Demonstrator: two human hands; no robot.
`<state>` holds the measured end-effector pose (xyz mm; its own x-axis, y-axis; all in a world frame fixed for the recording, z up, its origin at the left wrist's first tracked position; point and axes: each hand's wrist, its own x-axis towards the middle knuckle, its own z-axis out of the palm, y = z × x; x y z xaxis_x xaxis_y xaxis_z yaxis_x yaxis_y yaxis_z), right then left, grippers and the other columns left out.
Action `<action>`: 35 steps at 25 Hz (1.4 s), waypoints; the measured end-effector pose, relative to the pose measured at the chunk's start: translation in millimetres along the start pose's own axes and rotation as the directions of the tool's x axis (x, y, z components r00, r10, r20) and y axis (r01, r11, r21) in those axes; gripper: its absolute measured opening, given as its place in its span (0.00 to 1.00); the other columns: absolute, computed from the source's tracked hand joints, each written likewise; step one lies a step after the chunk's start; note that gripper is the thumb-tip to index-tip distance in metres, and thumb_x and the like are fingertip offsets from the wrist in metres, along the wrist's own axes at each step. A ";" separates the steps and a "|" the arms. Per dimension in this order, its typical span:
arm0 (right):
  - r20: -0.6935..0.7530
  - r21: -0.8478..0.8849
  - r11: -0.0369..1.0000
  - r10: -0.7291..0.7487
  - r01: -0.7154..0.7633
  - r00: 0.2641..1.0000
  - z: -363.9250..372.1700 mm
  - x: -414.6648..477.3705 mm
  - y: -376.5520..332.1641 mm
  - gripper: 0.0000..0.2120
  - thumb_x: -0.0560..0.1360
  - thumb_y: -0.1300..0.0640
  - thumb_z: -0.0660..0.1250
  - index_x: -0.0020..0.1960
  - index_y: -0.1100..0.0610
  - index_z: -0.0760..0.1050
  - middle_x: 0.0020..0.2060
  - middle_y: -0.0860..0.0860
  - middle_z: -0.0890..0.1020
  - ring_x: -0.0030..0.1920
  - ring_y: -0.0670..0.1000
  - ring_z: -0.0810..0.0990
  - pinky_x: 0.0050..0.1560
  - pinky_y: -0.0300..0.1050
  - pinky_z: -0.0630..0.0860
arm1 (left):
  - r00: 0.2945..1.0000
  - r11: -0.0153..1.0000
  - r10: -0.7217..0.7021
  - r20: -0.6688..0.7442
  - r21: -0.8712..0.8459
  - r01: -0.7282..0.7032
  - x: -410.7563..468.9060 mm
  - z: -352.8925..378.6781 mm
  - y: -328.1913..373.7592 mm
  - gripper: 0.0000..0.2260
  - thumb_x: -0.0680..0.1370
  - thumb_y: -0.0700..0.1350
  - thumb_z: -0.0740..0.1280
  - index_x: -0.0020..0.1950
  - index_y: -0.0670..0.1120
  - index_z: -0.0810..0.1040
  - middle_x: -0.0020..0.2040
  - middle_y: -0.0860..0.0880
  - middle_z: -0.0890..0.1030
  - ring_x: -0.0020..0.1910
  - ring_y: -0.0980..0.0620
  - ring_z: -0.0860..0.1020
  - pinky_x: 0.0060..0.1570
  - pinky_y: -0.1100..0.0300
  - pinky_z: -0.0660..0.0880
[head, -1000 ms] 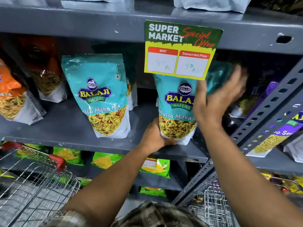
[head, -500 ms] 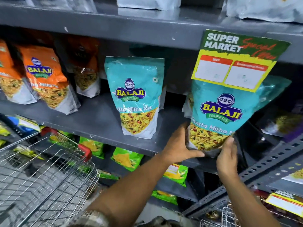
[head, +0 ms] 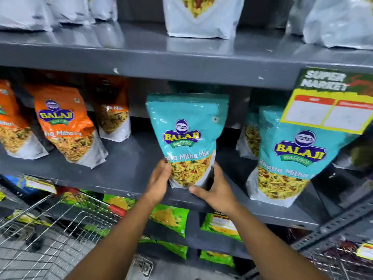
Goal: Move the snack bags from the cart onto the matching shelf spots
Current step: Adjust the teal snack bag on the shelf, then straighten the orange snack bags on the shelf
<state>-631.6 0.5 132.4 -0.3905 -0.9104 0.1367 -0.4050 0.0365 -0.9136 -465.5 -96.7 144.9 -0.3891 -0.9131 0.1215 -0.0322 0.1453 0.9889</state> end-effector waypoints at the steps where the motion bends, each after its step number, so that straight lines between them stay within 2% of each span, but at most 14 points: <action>1: -0.040 -0.030 0.999 0.011 -0.012 0.999 3.0 2.0 0.5 0.38 0.59 0.43 0.78 0.61 0.28 0.60 0.59 0.31 0.73 0.60 0.30 0.72 0.58 0.28 0.70 | 1.000 1.000 0.006 0.031 0.014 -0.007 4.0 3.0 -6.0 0.14 0.78 0.54 0.58 0.61 0.53 0.73 0.55 0.64 0.81 0.53 0.77 0.74 0.47 0.79 0.71; 4: -0.116 -0.092 0.994 0.046 -0.057 0.992 8.5 -7.3 0.4 0.35 0.61 0.44 0.78 0.60 0.29 0.61 0.59 0.38 0.77 0.61 0.38 0.75 0.61 0.42 0.73 | 0.993 0.997 -0.075 0.091 -0.022 0.077 7.5 -3.7 -16.0 0.19 0.69 0.64 0.65 0.56 0.58 0.75 0.49 0.71 0.82 0.50 0.74 0.77 0.46 0.78 0.71; 7: -0.148 0.149 0.987 -0.039 0.061 0.988 0.5 -4.2 -19.2 0.35 0.70 0.51 0.74 0.71 0.50 0.61 0.69 0.51 0.72 0.69 0.47 0.71 0.69 0.53 0.69 | 0.970 0.988 -0.094 0.224 0.141 0.063 10.0 -12.3 -32.7 0.43 0.58 0.59 0.79 0.69 0.58 0.64 0.59 0.62 0.79 0.59 0.66 0.76 0.57 0.65 0.75; 10: -0.366 0.358 0.902 -0.102 0.241 0.925 -28.8 38.0 -83.3 0.17 0.74 0.54 0.68 0.62 0.50 0.71 0.58 0.43 0.82 0.56 0.34 0.78 0.54 0.32 0.76 | 0.953 0.938 -0.073 0.293 0.346 -0.034 19.7 -17.3 -31.3 0.49 0.50 0.59 0.83 0.62 0.76 0.56 0.62 0.67 0.73 0.62 0.69 0.72 0.59 0.67 0.72; 12: -0.392 0.244 0.944 -0.113 0.222 0.913 -49.1 66.6 -130.6 0.15 0.72 0.48 0.70 0.55 0.54 0.78 0.42 0.38 0.85 0.42 0.29 0.80 0.41 0.22 0.73 | 0.957 0.919 -0.080 0.280 0.393 -0.038 24.2 -18.2 -29.0 0.45 0.52 0.58 0.82 0.58 0.78 0.59 0.58 0.68 0.75 0.59 0.67 0.74 0.54 0.67 0.73; 14: -0.347 0.137 0.978 -0.099 0.155 0.933 -54.3 81.6 -152.0 0.09 0.71 0.47 0.72 0.42 0.52 0.81 0.29 0.34 0.83 0.31 0.27 0.78 0.30 0.21 0.70 | 0.960 0.913 -0.072 0.270 0.405 -0.046 26.4 -19.0 -30.7 0.42 0.52 0.57 0.82 0.55 0.78 0.61 0.55 0.68 0.76 0.56 0.71 0.75 0.49 0.74 0.72; 16: -0.397 0.089 0.972 -0.165 0.217 0.903 -54.4 83.0 -154.3 0.05 0.73 0.53 0.72 0.38 0.51 0.80 0.26 0.33 0.81 0.28 0.29 0.76 0.32 0.24 0.71 | 0.958 0.918 -0.057 0.280 0.392 -0.060 26.8 -18.3 -32.8 0.41 0.52 0.56 0.82 0.54 0.78 0.61 0.52 0.72 0.75 0.52 0.80 0.71 0.42 0.82 0.68; 19: -0.642 0.031 0.946 -0.229 0.323 0.732 -48.2 72.6 -146.3 0.12 0.72 0.51 0.70 0.53 0.53 0.79 0.42 0.45 0.82 0.40 0.35 0.79 0.48 0.38 0.74 | 0.957 0.922 -0.028 0.290 0.377 -0.088 26.6 -17.3 -29.1 0.41 0.54 0.53 0.81 0.53 0.80 0.60 0.47 0.81 0.74 0.48 0.84 0.69 0.40 0.85 0.66; 21: -0.671 0.216 0.923 -0.097 0.319 0.735 -40.0 61.9 -125.0 0.19 0.75 0.51 0.67 0.64 0.52 0.69 0.55 0.55 0.77 0.54 0.49 0.77 0.57 0.44 0.72 | 0.952 0.919 -0.007 0.306 0.377 -0.114 23.5 -18.1 -23.0 0.42 0.55 0.51 0.82 0.53 0.81 0.59 0.47 0.85 0.71 0.47 0.83 0.69 0.40 0.85 0.65; 24: -0.563 0.219 0.963 -0.009 0.159 0.826 -4.9 12.9 -71.0 0.20 0.81 0.56 0.59 0.72 0.53 0.58 0.65 0.54 0.71 0.59 0.41 0.72 0.62 0.37 0.65 | 0.954 0.950 -0.001 0.299 0.298 -0.092 9.8 -28.8 -12.9 0.48 0.55 0.56 0.82 0.68 0.70 0.59 0.64 0.72 0.71 0.62 0.75 0.69 0.58 0.76 0.67; 26: -0.512 0.041 0.969 -0.189 0.243 0.838 27.5 -25.0 -44.5 0.17 0.76 0.53 0.63 0.63 0.47 0.64 0.59 0.39 0.72 0.55 0.30 0.70 0.61 0.34 0.65 | 0.987 0.958 0.080 0.139 0.262 -0.115 -2.0 -56.8 -10.5 0.45 0.63 0.65 0.75 0.75 0.56 0.59 0.73 0.59 0.66 0.72 0.62 0.65 0.69 0.66 0.62; 29: -0.003 -0.256 0.887 -0.400 0.385 0.917 84.9 -49.0 -35.0 0.14 0.70 0.40 0.66 0.54 0.40 0.71 0.51 0.36 0.75 0.56 0.30 0.71 0.58 0.25 0.66 | 0.941 0.967 0.226 -0.252 0.177 -0.185 -8.2 -141.0 -6.2 0.35 0.72 0.64 0.65 0.73 0.47 0.63 0.72 0.52 0.68 0.73 0.57 0.66 0.73 0.57 0.62; 31: 0.335 -0.232 0.832 -0.418 0.504 0.844 129.8 -38.5 -42.4 0.16 0.74 0.41 0.65 0.59 0.45 0.73 0.54 0.46 0.78 0.59 0.36 0.71 0.63 0.32 0.67 | 0.868 0.988 0.133 -0.478 0.136 -0.076 3.7 -212.7 -2.7 0.39 0.70 0.62 0.67 0.74 0.44 0.60 0.73 0.48 0.67 0.73 0.55 0.65 0.74 0.51 0.62; 35: 0.383 -0.177 0.898 -0.314 0.403 0.869 225.5 40.8 -84.7 0.27 0.72 0.55 0.72 0.69 0.56 0.69 0.63 0.49 0.72 0.64 0.44 0.69 0.67 0.45 0.68 | 0.943 0.916 -0.130 -0.307 0.328 0.233 42.5 -323.8 -9.6 0.55 0.60 0.59 0.79 0.77 0.44 0.52 0.77 0.49 0.59 0.74 0.53 0.59 0.69 0.57 0.60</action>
<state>-426.8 -132.7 129.0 0.1044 -0.9602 0.2591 -0.6672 -0.2608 -0.6977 -183.6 -260.3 168.5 -0.0803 -0.9967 0.0125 -0.4219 0.0454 0.9055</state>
